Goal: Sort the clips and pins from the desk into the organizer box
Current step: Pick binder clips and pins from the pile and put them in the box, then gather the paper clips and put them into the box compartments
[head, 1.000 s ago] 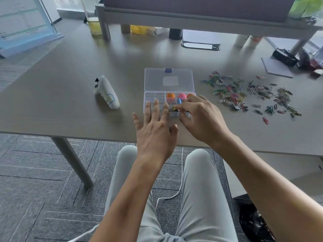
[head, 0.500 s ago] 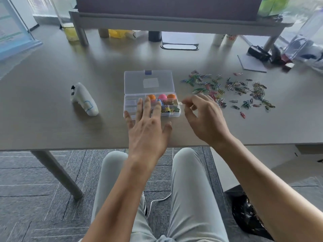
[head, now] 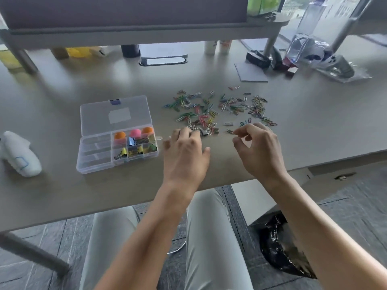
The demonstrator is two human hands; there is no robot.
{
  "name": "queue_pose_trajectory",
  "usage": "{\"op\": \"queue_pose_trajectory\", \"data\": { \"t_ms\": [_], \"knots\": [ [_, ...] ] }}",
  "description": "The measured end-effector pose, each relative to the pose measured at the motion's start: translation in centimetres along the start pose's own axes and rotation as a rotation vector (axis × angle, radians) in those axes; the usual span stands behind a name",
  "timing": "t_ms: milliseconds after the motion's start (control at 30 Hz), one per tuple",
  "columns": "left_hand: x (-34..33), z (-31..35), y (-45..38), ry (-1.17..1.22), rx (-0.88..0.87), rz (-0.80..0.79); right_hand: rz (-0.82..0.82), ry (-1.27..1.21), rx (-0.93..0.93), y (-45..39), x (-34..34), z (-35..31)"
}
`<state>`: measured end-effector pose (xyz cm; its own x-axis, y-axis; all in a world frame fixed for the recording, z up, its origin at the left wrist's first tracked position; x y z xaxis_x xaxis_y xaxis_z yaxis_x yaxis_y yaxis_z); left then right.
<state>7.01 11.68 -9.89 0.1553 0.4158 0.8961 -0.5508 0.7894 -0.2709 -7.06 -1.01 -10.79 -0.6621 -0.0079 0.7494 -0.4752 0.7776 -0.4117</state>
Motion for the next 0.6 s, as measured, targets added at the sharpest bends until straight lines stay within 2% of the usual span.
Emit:
{"op": "queue_pose_trajectory", "data": {
  "t_ms": [133,333,600],
  "knots": [
    [-0.8,0.1,-2.2,-0.002,0.058,0.081,-0.072,0.025,0.05,-2.0,-0.8,0.3],
    [-2.2,-0.1,-4.3,-0.005,0.069,0.12,-0.206,0.061,0.161,-4.6,-2.6,-0.4],
    [-2.6,-0.1,-5.0,0.036,0.022,0.127,-0.252,0.019,0.215,-5.7,-3.3,-0.4]
  ]
}}
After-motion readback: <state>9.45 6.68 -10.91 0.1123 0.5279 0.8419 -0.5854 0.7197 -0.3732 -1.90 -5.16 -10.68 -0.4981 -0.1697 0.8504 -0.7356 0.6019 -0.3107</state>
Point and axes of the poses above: each hand's wrist, its own y-axis away from the middle knuckle, its own x-axis out of the back of the hand, z = x × y, the point moved 5 cm from there along -y, towards the middle knuckle, and after that the axes turned 1 degree about -y, right-handed, at the moved point
